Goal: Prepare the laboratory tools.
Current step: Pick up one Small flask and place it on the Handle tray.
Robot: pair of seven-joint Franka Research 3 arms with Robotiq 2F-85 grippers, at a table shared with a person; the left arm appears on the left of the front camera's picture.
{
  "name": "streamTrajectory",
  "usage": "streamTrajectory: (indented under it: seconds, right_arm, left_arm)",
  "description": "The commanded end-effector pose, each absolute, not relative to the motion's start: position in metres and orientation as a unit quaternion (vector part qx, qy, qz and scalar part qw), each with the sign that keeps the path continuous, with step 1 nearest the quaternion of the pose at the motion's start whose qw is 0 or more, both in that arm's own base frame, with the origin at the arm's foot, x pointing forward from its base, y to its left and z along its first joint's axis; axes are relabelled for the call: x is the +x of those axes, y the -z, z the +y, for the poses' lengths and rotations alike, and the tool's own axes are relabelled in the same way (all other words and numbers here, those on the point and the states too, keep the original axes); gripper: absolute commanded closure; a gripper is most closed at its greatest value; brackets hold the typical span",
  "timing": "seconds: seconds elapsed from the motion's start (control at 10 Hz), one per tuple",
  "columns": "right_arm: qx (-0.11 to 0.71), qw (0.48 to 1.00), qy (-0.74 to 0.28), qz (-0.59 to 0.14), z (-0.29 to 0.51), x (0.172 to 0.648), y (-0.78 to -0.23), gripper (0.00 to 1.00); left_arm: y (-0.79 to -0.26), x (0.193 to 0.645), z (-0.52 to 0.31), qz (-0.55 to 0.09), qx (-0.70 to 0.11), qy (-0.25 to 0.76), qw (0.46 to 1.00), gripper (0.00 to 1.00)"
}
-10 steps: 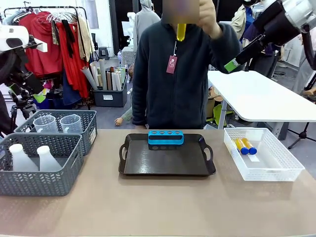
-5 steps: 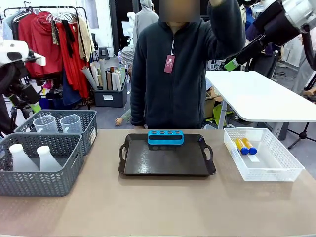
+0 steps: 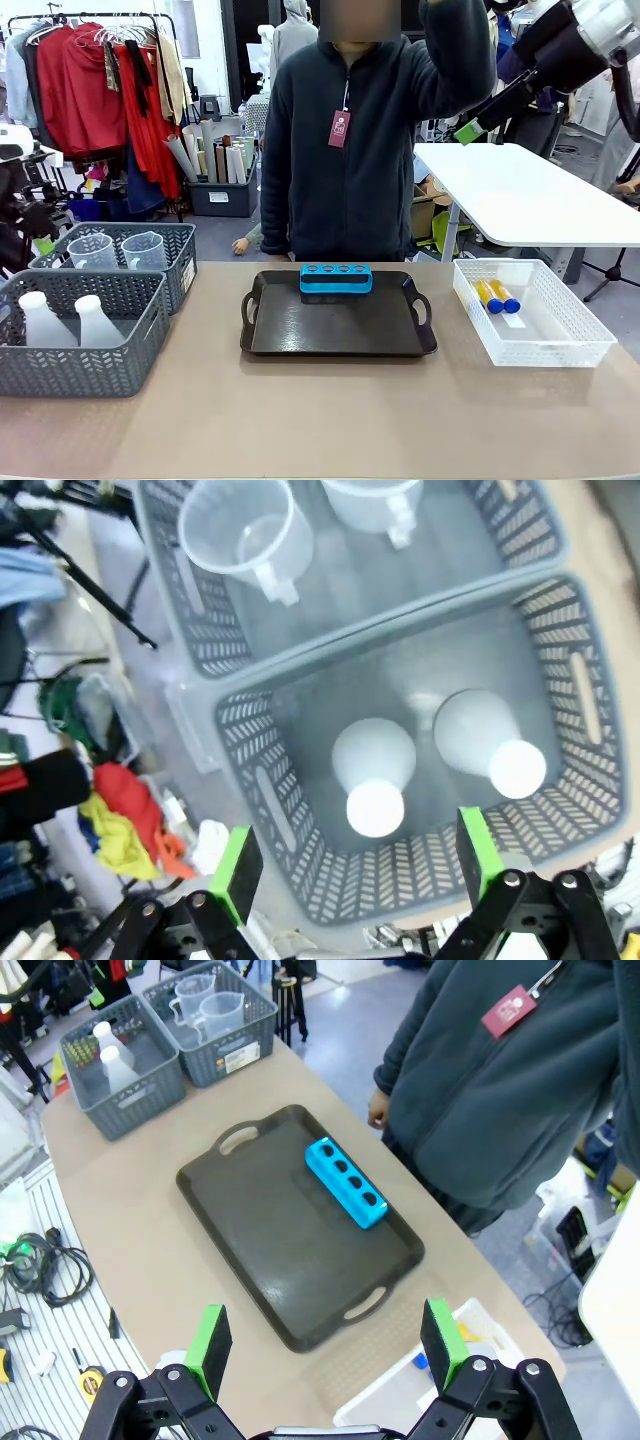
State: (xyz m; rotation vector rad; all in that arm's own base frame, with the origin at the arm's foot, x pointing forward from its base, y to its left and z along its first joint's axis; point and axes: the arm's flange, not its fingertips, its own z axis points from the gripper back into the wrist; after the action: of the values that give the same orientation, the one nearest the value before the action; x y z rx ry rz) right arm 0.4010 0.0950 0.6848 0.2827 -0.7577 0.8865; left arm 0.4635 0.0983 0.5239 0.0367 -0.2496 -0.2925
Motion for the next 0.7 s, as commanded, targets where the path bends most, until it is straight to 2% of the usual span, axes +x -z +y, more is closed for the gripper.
streamTrajectory:
  seconds: [0.0, 0.6]
  right_arm:
    - [0.133, 0.825, -0.418, -0.357, 0.095, 0.4, -0.686, 0.0]
    - [0.133, 0.825, -0.418, -0.357, 0.095, 0.4, -0.686, 0.0]
  left_arm:
    - [-0.506, 0.46, 0.102, -0.11, 0.019, 0.134, 0.985, 0.0]
    - [-0.45, 0.466, 0.112, -0.067, 0.014, 0.095, 0.993, 0.0]
